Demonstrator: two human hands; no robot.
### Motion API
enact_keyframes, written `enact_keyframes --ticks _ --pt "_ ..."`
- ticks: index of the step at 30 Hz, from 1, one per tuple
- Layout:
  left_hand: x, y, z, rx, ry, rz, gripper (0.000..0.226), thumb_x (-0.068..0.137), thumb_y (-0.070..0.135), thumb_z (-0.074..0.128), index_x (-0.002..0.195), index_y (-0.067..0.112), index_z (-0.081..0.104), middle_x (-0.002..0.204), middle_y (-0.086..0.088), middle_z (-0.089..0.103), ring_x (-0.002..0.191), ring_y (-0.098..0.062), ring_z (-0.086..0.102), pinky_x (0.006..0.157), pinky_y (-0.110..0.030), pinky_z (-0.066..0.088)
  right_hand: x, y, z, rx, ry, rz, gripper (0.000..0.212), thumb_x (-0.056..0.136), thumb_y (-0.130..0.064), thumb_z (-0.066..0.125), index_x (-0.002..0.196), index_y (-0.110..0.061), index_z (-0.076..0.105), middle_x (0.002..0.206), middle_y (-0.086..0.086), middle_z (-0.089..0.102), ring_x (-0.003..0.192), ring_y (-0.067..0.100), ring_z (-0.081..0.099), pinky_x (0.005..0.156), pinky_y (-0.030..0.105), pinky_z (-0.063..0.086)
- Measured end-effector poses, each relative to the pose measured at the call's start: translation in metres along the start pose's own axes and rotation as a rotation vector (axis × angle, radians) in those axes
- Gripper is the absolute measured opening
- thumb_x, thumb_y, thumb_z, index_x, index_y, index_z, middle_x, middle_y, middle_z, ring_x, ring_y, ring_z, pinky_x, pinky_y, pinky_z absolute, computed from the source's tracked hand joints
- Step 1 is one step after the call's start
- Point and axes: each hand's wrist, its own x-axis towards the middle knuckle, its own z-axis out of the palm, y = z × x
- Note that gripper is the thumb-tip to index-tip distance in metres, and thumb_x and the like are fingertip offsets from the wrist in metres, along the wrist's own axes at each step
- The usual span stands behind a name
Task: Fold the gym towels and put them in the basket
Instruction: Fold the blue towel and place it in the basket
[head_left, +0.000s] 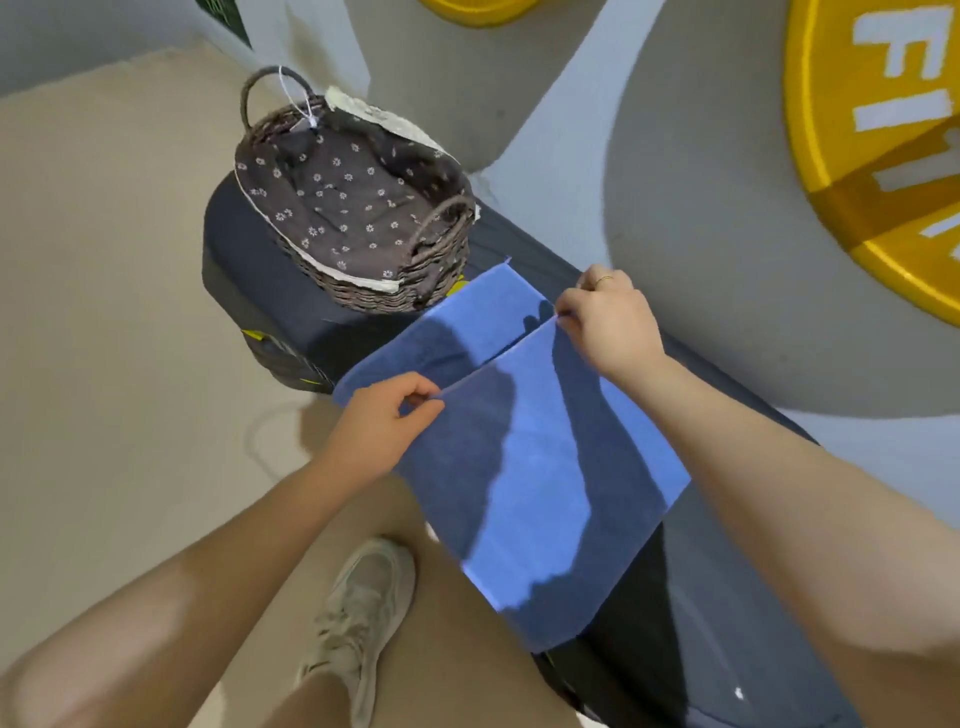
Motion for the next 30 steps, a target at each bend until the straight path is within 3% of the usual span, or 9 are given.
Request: enact_keyframes --ticks 4,7,10,12,15,18,23,27,30 --pt "0.032 -0.034 -0.009 -0.011 0.105 -0.04 0.01 0.085 0.014 0.063 0.091 0.008 0.067 0.081 0.004 0.06 0.078 -0.011 0.052 0.065 -0.014 0.032 0.048 -0.025 0.02 -0.056 -0.015 -0.047 0.026 0.095 -0.018 0.046 0.113 -0.011 0.063 0.135 0.009 0.046 0.124 0.031 0.039 0.092 0.036 0.034" --pt "0.05 -0.053 -0.013 0.03 0.104 -0.079 0.008 0.084 0.019 0.064 0.086 0.011 0.066 0.078 0.002 0.06 0.075 -0.013 0.052 0.057 -0.016 0.033 0.074 -0.035 0.037 -0.113 -0.044 -0.096 0.026 0.094 -0.017 0.043 0.11 -0.011 0.063 0.123 0.009 0.058 0.12 0.03 0.043 0.099 0.033 0.028" --pt "0.062 -0.067 -0.015 0.1 0.091 -0.065 0.012 0.086 0.022 0.063 0.084 0.011 0.065 0.078 -0.001 0.061 0.075 -0.017 0.053 0.064 -0.025 0.039 0.093 -0.038 0.055 -0.175 -0.038 -0.132 0.023 0.093 -0.017 0.043 0.101 -0.009 0.063 0.11 0.011 0.064 0.115 0.029 0.046 0.102 0.034 0.024" --pt "0.068 -0.076 -0.018 0.127 0.114 -0.047 0.013 0.086 0.023 0.062 0.084 0.01 0.064 0.076 -0.002 0.06 0.074 -0.019 0.052 0.066 -0.031 0.041 0.104 -0.041 0.063 -0.18 -0.078 -0.154 0.022 0.093 -0.019 0.045 0.103 -0.009 0.062 0.109 0.01 0.063 0.119 0.029 0.044 0.11 0.037 0.017" --pt "0.07 -0.09 -0.02 0.134 0.147 -0.053 0.011 0.087 0.022 0.06 0.084 0.012 0.063 0.069 0.003 0.054 0.072 -0.017 0.05 0.059 -0.026 0.036 0.116 -0.039 0.068 -0.202 -0.197 -0.242 0.025 0.093 -0.017 0.045 0.112 -0.013 0.06 0.115 0.008 0.059 0.126 0.027 0.039 0.116 0.042 0.007" --pt "0.068 -0.096 -0.016 0.131 0.154 -0.042 0.01 0.088 0.023 0.059 0.082 0.015 0.06 0.062 0.011 0.044 0.068 -0.016 0.047 0.056 -0.026 0.034 0.126 -0.031 0.07 -0.211 -0.209 -0.252 0.029 0.093 -0.014 0.042 0.117 -0.015 0.059 0.117 0.008 0.058 0.125 0.026 0.042 0.115 0.04 0.011" --pt "0.073 -0.095 -0.016 0.049 0.19 -0.097 0.013 0.088 0.023 0.06 0.078 0.02 0.053 0.056 0.009 0.048 0.057 -0.009 0.045 0.057 -0.029 0.039 0.142 -0.026 0.083 0.02 -0.231 -0.045 0.023 0.096 -0.017 0.043 0.108 -0.005 0.058 0.115 0.017 0.053 0.11 0.035 0.051 0.096 0.041 0.039" --pt "0.079 -0.095 -0.02 0.07 0.142 -0.141 0.014 0.091 0.024 0.056 0.08 0.017 0.05 0.057 0.003 0.048 0.062 -0.021 0.051 0.062 -0.038 0.044 0.147 -0.023 0.087 0.11 -0.224 0.032 0.022 0.094 -0.019 0.05 0.102 -0.002 0.06 0.113 0.017 0.057 0.109 0.034 0.051 0.088 0.036 0.04" --pt "0.083 -0.094 -0.02 0.127 0.119 -0.162 0.014 0.092 0.025 0.053 0.081 0.016 0.048 0.058 0.001 0.049 0.068 -0.028 0.055 0.064 -0.04 0.046 0.148 -0.018 0.088 0.03 -0.19 0.065 0.026 0.093 -0.027 0.051 0.104 -0.005 0.059 0.114 0.016 0.059 0.112 0.036 0.049 0.089 0.04 0.041"
